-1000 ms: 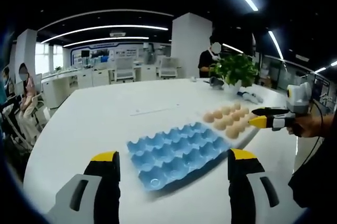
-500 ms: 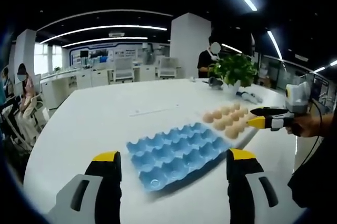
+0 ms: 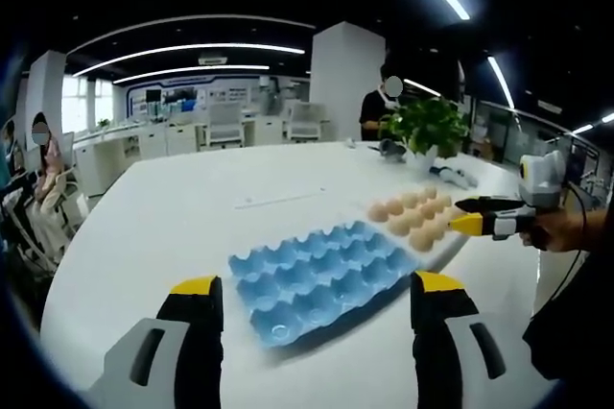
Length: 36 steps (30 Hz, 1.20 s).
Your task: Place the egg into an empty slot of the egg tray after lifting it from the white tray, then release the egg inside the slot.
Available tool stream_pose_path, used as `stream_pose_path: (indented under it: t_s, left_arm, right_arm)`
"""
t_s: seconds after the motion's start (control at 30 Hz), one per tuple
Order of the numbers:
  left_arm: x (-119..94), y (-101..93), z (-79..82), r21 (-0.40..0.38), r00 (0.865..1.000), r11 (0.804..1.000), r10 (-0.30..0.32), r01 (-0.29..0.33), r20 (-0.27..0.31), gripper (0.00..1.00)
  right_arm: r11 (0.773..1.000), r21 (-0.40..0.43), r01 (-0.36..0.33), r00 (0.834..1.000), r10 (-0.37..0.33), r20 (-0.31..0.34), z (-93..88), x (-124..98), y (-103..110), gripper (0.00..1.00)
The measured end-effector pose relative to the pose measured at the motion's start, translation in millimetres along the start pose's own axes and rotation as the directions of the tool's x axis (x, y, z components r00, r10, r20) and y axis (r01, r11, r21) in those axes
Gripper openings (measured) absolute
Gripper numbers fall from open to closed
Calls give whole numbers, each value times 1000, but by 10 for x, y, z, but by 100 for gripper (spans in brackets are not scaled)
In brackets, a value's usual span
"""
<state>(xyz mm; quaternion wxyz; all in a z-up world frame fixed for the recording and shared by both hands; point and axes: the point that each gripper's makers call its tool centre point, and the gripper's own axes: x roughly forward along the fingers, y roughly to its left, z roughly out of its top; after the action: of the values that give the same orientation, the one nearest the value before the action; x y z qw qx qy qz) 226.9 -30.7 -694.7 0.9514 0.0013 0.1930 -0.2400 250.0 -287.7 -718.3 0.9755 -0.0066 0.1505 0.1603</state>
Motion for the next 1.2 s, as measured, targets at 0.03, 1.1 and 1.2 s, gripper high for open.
stream_pose_path:
  t_s: [0.03,1.1,1.2]
  left_arm:
    - [0,2,1,1,1000,1000,0,0,1,80]
    - [-2,7,-52,11,1000,1000,-4,4,-11,79]
    - [3,12,-58,10,1000,1000,-4,4,-13,79]
  right_arm:
    - [1000,0,-1,1000,1,2,4,0,3,58]
    - [998,-53,-18,999,16,-35,-72,117,92,56]
    - [998,-62,-20,999,18,-32,-36,226,105,55]
